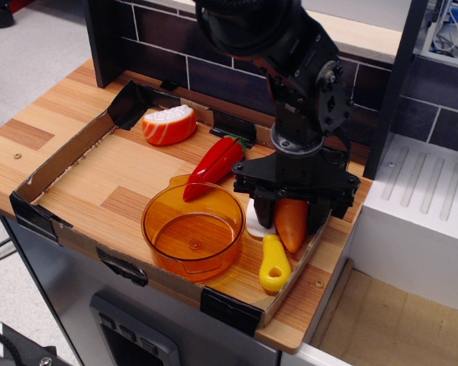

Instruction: Put carrot in pot

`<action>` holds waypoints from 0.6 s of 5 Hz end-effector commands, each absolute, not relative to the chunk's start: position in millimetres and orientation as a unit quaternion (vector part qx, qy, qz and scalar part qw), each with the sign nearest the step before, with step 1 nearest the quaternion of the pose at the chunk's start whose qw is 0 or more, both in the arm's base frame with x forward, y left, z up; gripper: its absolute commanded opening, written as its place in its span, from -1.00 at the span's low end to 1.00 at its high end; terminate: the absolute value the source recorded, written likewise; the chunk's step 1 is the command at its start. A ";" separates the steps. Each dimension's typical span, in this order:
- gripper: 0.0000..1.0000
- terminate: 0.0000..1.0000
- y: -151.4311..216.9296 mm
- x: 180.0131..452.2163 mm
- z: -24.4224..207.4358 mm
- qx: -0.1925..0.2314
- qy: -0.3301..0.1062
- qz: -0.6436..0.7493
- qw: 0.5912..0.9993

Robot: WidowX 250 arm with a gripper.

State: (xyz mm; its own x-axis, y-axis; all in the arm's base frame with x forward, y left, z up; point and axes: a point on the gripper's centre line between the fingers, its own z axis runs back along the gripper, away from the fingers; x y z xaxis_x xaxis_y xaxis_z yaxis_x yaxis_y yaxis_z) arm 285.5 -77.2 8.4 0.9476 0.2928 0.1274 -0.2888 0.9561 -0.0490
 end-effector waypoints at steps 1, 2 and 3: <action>-1.00 -1.00 -73.4 283.0 86.4 -0.054 -0.151 0.150 0.976; -1.00 -1.00 -61.9 265.0 100.7 -0.067 -0.154 0.145 0.975; -1.00 -1.00 -46.9 245.5 93.2 -0.041 -0.134 0.137 0.981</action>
State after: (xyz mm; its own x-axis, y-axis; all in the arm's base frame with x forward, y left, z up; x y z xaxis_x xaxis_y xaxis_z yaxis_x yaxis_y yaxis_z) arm 241.6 -45.7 79.9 0.9374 0.2761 0.2124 -0.2605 0.9604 -0.0987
